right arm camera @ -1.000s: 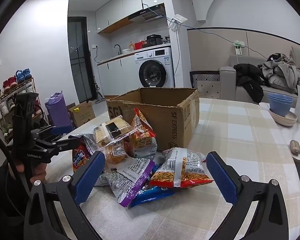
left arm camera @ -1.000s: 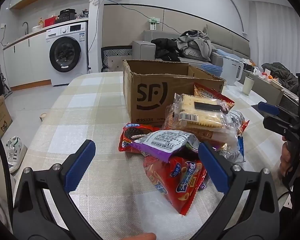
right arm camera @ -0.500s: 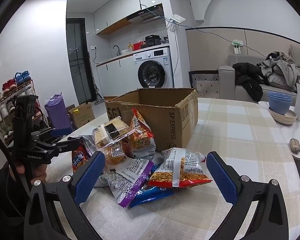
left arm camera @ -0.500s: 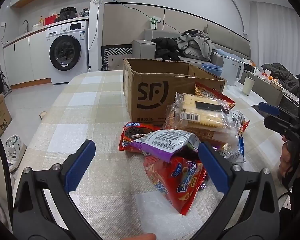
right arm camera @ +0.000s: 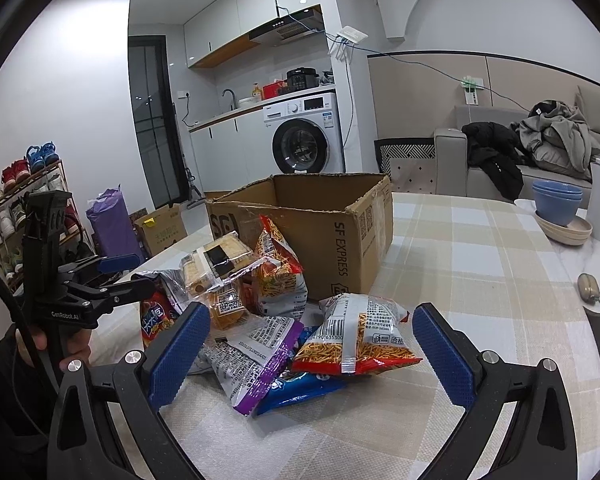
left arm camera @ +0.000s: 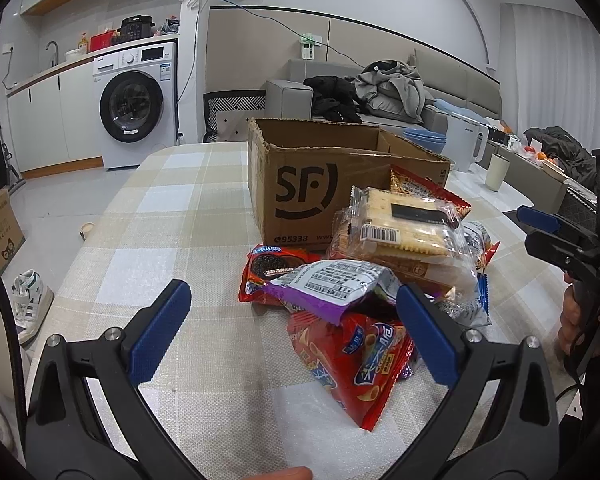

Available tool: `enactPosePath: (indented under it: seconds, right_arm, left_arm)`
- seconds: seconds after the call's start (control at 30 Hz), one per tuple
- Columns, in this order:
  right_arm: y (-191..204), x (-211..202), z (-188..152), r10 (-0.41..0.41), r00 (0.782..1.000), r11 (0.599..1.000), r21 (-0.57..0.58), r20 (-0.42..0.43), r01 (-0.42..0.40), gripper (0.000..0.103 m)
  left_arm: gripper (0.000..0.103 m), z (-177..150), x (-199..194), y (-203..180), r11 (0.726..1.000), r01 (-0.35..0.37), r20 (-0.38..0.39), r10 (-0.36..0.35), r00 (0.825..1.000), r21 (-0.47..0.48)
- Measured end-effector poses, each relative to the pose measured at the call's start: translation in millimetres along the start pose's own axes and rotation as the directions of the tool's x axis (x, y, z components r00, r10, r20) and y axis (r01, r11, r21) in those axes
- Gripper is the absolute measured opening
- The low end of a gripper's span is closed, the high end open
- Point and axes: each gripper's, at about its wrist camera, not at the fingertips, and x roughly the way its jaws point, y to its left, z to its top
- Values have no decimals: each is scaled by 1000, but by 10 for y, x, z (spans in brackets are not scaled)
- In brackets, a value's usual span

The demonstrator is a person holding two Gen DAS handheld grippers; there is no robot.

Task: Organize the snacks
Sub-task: 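Move both open grippers toward the pile of snack bags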

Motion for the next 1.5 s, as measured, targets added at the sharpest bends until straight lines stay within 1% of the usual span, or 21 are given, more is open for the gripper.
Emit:
enactPosePath:
  seconds: [1.2,1.5]
  right_arm:
    - [-14,50,5,-37,999,999,13,-23,37,103]
    - [-31,80,8,-49,998,998,24,-34,50,103]
  left_arm:
    - [103,20,2,33,1000,-3,-4,3,1000,-1]
    - [103,39,-21,2,1000,-17,2,17,1000,15]
